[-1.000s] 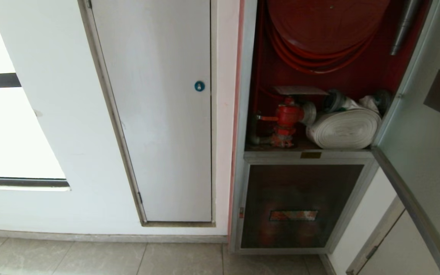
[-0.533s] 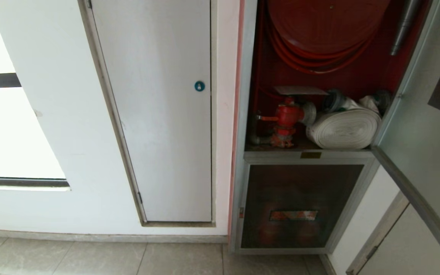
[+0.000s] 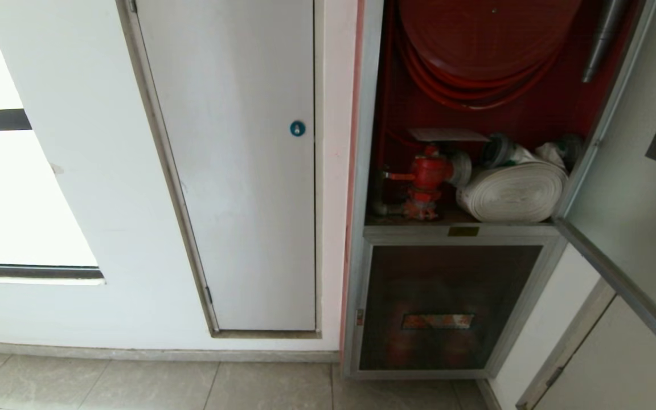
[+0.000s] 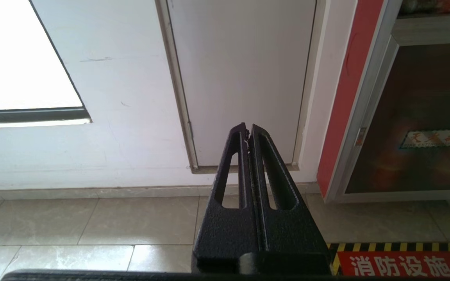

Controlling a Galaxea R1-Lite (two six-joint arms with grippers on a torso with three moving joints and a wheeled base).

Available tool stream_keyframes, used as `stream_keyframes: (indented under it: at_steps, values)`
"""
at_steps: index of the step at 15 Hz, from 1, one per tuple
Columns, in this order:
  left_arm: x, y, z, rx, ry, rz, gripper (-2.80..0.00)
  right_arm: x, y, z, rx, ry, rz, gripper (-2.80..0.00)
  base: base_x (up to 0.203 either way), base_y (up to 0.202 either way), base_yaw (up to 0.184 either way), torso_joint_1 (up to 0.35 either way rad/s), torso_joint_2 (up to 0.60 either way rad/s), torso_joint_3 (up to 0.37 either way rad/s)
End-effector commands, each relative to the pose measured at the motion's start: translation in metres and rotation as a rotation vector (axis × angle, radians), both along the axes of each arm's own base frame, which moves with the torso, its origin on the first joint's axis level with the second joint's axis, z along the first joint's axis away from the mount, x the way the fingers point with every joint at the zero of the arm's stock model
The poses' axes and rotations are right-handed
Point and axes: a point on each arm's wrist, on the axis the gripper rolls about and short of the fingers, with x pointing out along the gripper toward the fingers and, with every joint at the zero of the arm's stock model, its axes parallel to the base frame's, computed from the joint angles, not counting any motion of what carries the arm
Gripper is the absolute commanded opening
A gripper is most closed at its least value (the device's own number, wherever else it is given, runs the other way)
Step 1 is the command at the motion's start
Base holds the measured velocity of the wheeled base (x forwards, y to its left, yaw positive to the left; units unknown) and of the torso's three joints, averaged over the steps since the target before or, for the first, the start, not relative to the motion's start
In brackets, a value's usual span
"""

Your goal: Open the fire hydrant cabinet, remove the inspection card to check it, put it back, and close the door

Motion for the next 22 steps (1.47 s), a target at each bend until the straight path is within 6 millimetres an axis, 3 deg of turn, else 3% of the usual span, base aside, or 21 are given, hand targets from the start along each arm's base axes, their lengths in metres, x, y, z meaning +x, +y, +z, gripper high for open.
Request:
stream_keyframes:
  at_steps: [1,4,9,15,17,20,22]
  values:
    - [0.000,0.000,-0.002,0.000,0.005,0.000,-2.80,0.001,-0.014,-0.008,0.026,0.026,-0.029,-2.80,0.000,0.000,0.000,0.000,0.00,0.000]
    - [0.000,0.000,-0.002,0.000,0.005,0.000,-2.80,0.000,-0.025,-0.015,0.056,0.034,-0.023,-2.80,0.000,0.000,0.000,0.000,0.00,0.000]
    - [0.000,0.000,-0.002,0.000,0.005,0.000,-2.80,-0.001,-0.017,-0.014,0.047,0.031,0.033,-2.80,0.000,0.000,0.000,0.000,0.00,0.000]
    - [0.000,0.000,-0.002,0.000,0.005,0.001,-2.80,0.002,0.056,-0.003,-0.040,-0.009,0.468,-2.80,0.000,0.000,0.000,0.000,0.00,0.000]
    - [0.001,0.000,-0.002,0.000,0.007,0.000,-2.80,-0.010,0.077,-0.002,-0.032,0.026,0.587,-2.80,0.000,0.000,0.000,0.000,0.00,0.000]
    - [0.001,0.000,-0.001,0.000,0.005,0.000,-2.80,-0.028,0.092,-0.008,0.025,0.113,0.684,-2.80,0.000,0.000,0.000,0.000,0.00,0.000]
    - [0.000,0.000,-0.002,0.000,0.005,0.000,-2.80,-0.052,0.100,-0.006,0.089,0.152,0.742,-2.80,0.000,0.000,0.000,0.000,0.00,0.000]
